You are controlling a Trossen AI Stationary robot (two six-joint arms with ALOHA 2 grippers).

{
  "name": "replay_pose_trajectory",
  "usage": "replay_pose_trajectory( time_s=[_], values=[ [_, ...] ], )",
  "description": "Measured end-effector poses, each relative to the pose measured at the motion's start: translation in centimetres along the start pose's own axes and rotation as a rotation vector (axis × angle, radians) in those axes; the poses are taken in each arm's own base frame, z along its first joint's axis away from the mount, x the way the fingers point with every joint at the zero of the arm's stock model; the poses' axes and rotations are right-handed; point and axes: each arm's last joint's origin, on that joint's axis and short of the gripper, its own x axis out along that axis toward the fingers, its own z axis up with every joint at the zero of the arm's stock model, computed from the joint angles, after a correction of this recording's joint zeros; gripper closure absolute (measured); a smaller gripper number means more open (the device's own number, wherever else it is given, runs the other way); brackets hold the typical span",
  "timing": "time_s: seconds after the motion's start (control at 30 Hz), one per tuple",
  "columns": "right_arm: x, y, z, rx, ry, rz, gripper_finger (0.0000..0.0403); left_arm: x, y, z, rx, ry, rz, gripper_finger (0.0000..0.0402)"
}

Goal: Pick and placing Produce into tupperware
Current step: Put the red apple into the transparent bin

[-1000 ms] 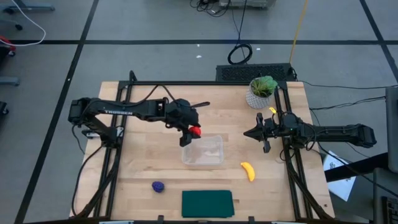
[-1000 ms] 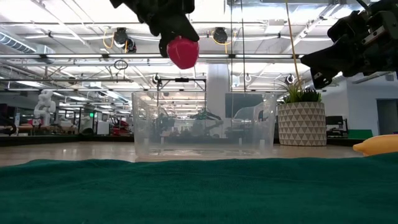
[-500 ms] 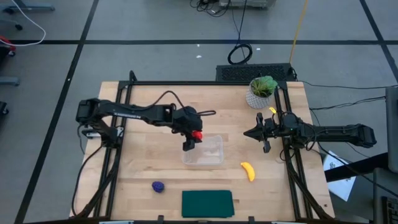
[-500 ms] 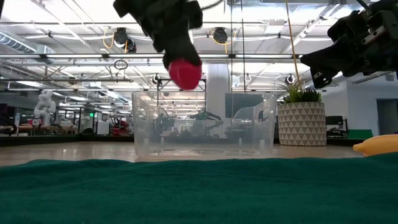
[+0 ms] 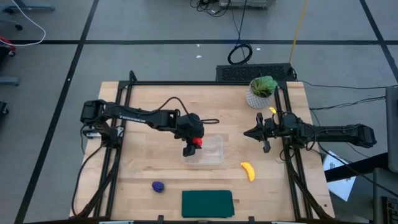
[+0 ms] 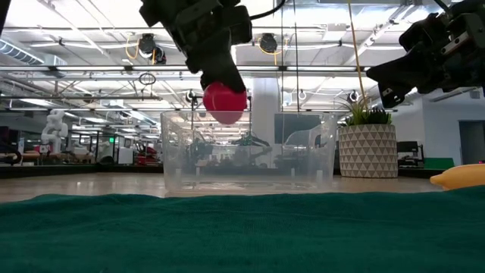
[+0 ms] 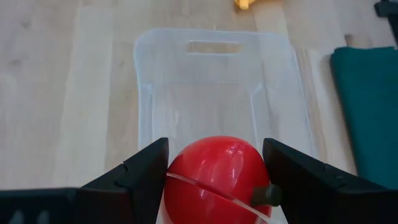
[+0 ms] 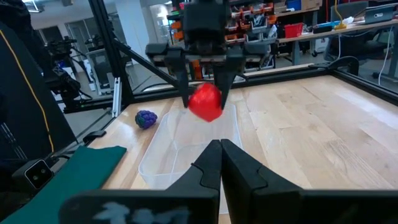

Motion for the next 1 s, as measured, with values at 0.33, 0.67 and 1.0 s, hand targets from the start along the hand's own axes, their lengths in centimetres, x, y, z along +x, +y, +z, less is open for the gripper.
replay_pose_trajectory(
  time_s=[0.33,0.67,1.0],
  values=[
    [0.0,0.0,0.0,0.000,-0.001,0.000,0.0403,2.2,0.1,-0.6,-0.037,0.049,-0.052,0.0149],
    [0.0,0.0,0.0,0.000,0.000,0.000,0.0403,2.2,-0.5,-0.4,0.007,0.025,-0.089,0.0149],
    [0.0,0.0,0.0,0.000,0.001,0.000,0.0403,2.4,-1.5,-0.3,0.027,0.012,-0.104,0.0149]
  ],
)
